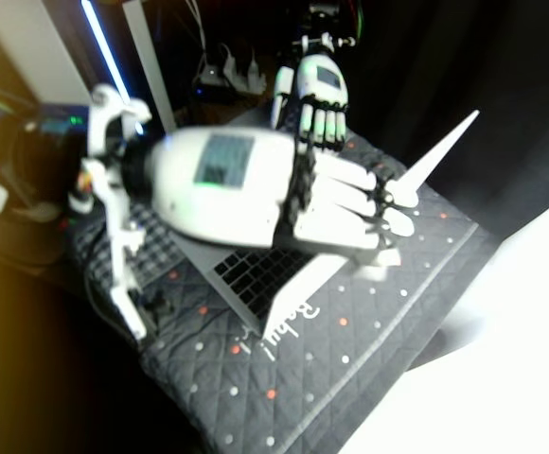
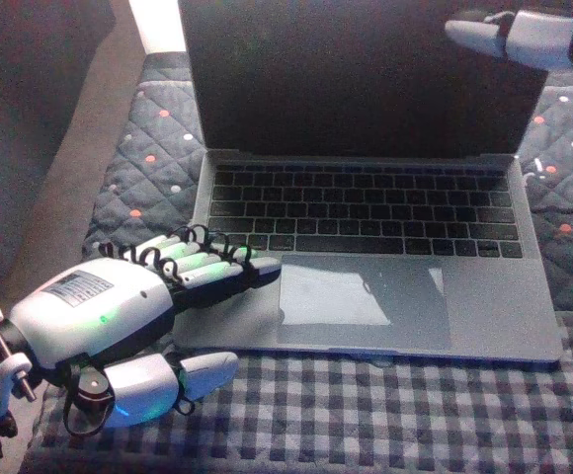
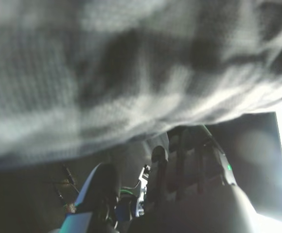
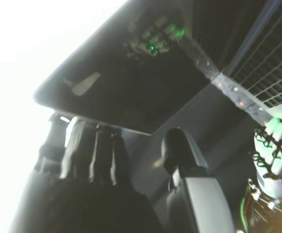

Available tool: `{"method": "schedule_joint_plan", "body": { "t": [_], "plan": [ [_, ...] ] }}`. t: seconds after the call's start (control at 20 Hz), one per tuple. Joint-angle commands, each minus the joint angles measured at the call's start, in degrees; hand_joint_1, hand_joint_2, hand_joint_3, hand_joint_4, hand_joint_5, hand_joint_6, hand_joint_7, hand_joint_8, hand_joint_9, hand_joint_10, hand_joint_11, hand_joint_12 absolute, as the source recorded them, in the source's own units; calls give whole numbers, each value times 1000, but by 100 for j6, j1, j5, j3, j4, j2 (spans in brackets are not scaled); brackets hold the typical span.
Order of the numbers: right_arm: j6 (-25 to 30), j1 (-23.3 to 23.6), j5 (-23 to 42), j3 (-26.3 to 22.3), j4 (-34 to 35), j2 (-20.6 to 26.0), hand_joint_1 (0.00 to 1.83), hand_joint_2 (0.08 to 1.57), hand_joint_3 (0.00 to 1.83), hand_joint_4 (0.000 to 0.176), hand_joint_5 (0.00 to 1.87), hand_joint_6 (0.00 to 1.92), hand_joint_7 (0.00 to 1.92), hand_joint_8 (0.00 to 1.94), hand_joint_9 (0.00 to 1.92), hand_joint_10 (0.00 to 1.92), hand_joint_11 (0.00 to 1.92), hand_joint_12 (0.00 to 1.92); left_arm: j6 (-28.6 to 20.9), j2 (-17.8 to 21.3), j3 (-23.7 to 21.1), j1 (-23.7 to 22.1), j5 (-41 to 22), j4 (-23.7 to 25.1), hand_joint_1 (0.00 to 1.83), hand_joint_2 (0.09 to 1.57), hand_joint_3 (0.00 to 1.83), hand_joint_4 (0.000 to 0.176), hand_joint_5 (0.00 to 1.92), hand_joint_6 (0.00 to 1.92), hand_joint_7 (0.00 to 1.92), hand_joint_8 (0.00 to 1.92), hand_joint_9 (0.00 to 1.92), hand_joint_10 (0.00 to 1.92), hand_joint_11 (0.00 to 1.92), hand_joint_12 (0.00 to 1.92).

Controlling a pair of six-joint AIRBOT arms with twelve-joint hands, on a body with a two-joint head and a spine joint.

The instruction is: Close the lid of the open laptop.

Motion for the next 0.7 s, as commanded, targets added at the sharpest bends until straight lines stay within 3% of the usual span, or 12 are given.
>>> {"method": "schedule_joint_plan", "body": {
  "t": [0.0,0.05,0.15,0.2,0.25,0.35,0.4,0.45,0.5,0.55,0.6,0.65],
  "plan": [
    [-7,36,441,-97,-97,138,559,1252,0,0,8,1189,77,1553,244,1914,392,1921,-44,21,-35,35,-325,-40,304,1451,1,57,215,3,218,4,62,390,0,1095],
    [4,20,509,-271,-246,290,544,1246,0,0,1,1273,119,1584,290,1920,420,1921,-43,49,-49,48,-352,-78,285,1447,0,60,220,4,230,6,75,385,0,1095],
    [636,-96,784,-463,-874,463,485,1253,2,0,25,1310,206,1533,310,1779,302,1921,-42,144,-91,115,-447,-184,351,1431,0,53,227,3,245,5,93,386,0,964],
    [1182,-229,1041,-455,-1255,495,408,1246,0,0,32,1300,209,1523,280,1745,249,1921,-42,192,-111,159,-522,-241,370,1429,0,32,237,6,253,6,93,385,0,927],
    [1334,-368,1221,-505,-1384,546,413,1228,0,0,52,1277,219,1512,268,1718,233,1921,-42,224,-126,187,-575,-282,375,1427,0,25,243,8,263,9,97,386,0,917],
    [1361,-668,1426,-682,-1508,667,286,1186,0,0,177,867,267,1476,295,1702,258,1921,-41,329,-196,254,-819,-355,339,1438,3,23,251,4,277,5,119,343,0,966],
    [1360,-818,1496,-756,-1532,716,408,1188,0,0,197,845,221,1471,256,1754,453,1921,-22,455,-292,313,-1066,-363,361,1437,1,35,242,1,271,1,105,383,0,1002],
    [1359,-948,1513,-809,-1538,757,450,1179,0,0,109,974,166,1607,241,1888,554,1921,109,612,-435,376,-1375,-407,377,1447,2,9,294,22,308,15,113,471,0,1167],
    [1359,-1038,1513,-838,-1538,780,487,1253,10,0,250,1081,260,1506,311,1755,369,1890,253,769,-561,441,-1675,-481,387,1458,2,0,464,134,437,212,124,928,0,1523],
    [1358,-1104,1512,-857,-1538,797,685,1386,9,25,416,1618,302,1403,330,1646,249,1805,353,879,-647,490,-1902,-536,903,1404,0,0,517,1250,502,1483,312,1396,212,1815],
    [1358,-1243,1512,-889,-1538,819,644,1470,6,53,375,1833,235,1429,284,1657,165,1797,408,1057,-743,581,-2334,-617,992,1414,1,0,482,1539,508,1789,409,1594,339,1892],
    [1357,-1320,1512,-909,-1536,837,528,1428,0,0,137,1470,197,1469,253,1683,137,1813,418,1144,-783,623,-2575,-660,1019,1405,0,0,480,1602,547,1805,532,1635,499,1836]
  ]
}}
